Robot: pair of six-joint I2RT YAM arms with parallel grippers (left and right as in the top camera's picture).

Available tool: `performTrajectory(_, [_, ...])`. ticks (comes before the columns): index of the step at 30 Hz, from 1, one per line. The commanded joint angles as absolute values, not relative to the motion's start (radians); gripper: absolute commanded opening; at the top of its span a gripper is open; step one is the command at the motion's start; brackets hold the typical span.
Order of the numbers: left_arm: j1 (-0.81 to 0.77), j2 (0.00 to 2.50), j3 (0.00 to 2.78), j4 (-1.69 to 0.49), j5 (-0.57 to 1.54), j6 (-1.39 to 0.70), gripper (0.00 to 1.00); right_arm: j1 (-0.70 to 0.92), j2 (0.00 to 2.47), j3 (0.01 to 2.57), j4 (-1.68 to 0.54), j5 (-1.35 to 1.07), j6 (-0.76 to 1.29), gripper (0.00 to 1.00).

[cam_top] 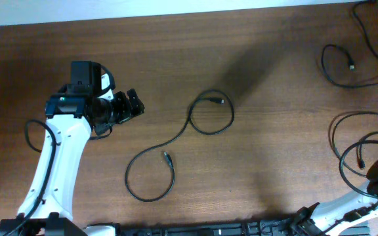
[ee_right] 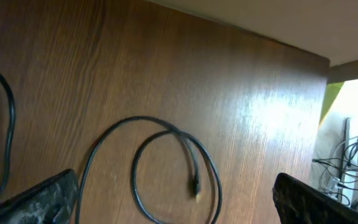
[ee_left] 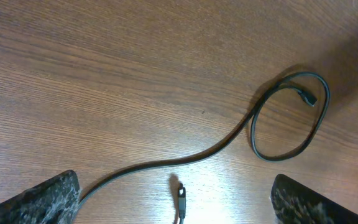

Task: Untangle cables

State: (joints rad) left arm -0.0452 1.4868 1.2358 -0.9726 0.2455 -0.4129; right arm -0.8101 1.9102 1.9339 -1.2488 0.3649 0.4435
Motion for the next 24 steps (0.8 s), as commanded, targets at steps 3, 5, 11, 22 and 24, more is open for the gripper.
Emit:
performTrajectory(3, [-0.041,1.491,1.233,-0.971,0.239,-0.426,0.99,-0.778,1.892,1.943,-1.261,-0.137,0.415,0.99])
performTrajectory(5, [-0.041,1.491,1.233,-0.971,0.239,-0.426,0.99,-0.696,1.892,1.927,-1.261,-0.229,0.415,0.99])
performTrajectory(11, [-0.041,1.491,1.233,-0.971,0.239,-0.426,0.99,-0.311,1.918,1.907,-1.265,-0.227,0.315,0.99])
performTrajectory(22, [-0.041,1.491,1.233,-0.971,0.239,-0.426,0.99,0.198,1.986,1.671,-1.165,-0.230,0.303,0.99])
performTrajectory(24, [-0.041,1.491,1.233,-0.971,0.239,-0.426,0.99,0.273,1.986,1.570,-1.052,-0.233,0.302,0.99])
